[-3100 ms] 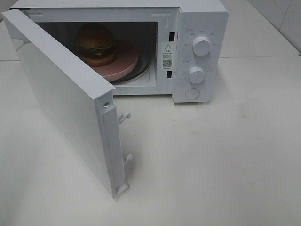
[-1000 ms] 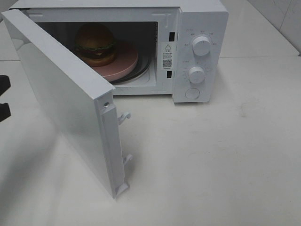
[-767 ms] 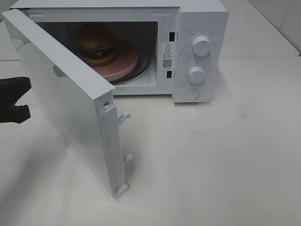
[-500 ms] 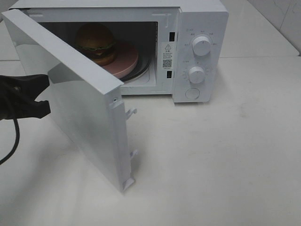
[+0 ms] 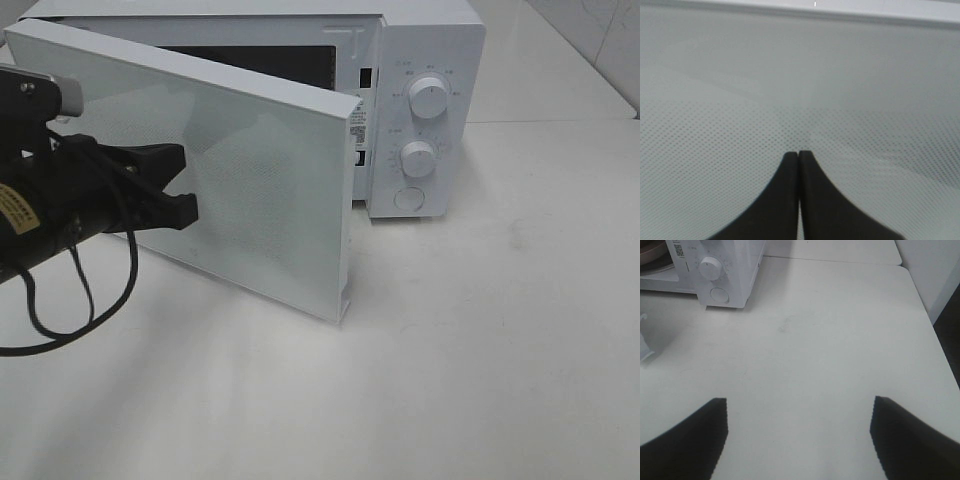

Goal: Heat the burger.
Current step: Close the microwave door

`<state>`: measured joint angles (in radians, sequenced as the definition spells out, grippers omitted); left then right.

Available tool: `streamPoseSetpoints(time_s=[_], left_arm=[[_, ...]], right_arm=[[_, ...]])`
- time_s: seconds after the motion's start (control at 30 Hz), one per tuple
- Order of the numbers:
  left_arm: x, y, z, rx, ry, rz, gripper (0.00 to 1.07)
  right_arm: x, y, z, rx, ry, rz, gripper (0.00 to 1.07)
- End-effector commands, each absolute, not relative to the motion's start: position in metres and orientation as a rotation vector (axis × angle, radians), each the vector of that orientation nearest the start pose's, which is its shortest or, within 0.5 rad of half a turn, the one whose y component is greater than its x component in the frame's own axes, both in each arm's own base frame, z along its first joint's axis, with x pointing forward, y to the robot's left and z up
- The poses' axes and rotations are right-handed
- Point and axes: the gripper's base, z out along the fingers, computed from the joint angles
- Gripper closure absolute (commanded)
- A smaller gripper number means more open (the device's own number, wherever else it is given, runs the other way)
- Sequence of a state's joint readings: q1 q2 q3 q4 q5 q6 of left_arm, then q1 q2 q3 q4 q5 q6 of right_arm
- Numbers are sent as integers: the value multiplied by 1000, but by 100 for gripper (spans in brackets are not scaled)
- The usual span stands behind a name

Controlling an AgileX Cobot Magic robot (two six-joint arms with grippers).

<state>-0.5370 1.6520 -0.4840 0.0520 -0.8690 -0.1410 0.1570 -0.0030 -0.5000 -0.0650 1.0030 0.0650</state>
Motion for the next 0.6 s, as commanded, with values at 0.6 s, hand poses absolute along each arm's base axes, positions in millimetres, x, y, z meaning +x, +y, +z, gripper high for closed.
streamPoseSetpoints(time_s=[0.6], left_arm=[[285, -223, 182, 284, 1782, -415, 107]], right_arm=[[-7, -6, 283, -79, 1939, 64, 31]])
